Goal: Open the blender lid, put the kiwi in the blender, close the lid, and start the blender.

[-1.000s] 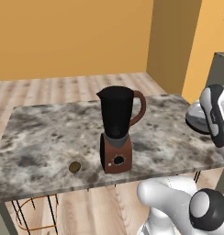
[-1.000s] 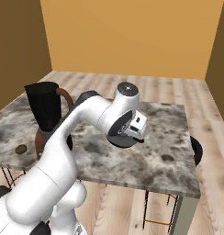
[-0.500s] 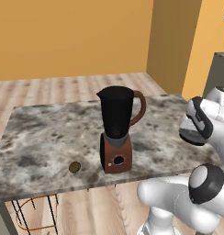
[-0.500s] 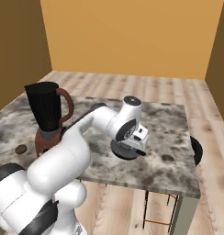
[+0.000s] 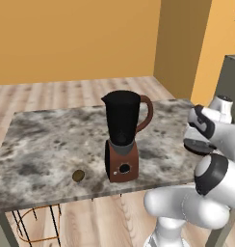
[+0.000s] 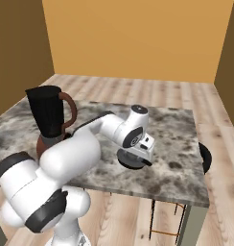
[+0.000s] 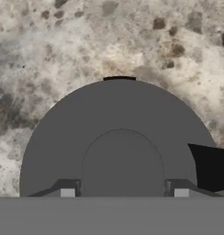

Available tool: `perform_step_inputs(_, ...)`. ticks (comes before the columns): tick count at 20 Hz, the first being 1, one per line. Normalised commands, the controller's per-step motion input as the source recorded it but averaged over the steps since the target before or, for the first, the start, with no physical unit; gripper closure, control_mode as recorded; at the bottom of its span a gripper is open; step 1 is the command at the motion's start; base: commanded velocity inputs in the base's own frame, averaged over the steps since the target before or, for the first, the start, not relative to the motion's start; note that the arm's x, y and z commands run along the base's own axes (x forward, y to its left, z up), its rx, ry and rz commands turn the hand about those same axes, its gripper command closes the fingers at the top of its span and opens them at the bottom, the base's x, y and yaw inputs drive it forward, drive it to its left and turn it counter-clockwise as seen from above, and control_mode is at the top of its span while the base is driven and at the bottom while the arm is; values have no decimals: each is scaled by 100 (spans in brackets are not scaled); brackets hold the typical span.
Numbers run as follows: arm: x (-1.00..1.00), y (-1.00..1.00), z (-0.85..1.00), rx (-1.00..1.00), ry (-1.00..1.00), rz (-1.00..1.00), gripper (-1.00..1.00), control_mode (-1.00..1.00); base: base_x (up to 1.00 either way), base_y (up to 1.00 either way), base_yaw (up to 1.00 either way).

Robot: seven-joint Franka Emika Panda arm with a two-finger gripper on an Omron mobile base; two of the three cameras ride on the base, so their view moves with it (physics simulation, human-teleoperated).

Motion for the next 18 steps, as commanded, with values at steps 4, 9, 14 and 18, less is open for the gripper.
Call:
perform_step_inputs(4, 22, 0, -26, 1, 0, 0, 100, -100, 0, 0, 0)
perform_step_inputs(9, 26, 2, -33, 0, 0, -3, 100, -100, 0, 0, 0)
perform_step_inputs(14, 27, 1, -30, 0, 0, -3, 100, -100, 0, 0, 0)
perform_step_inputs(18, 16, 1, -30, 0, 0, -1, 100, -100, 0, 0, 0)
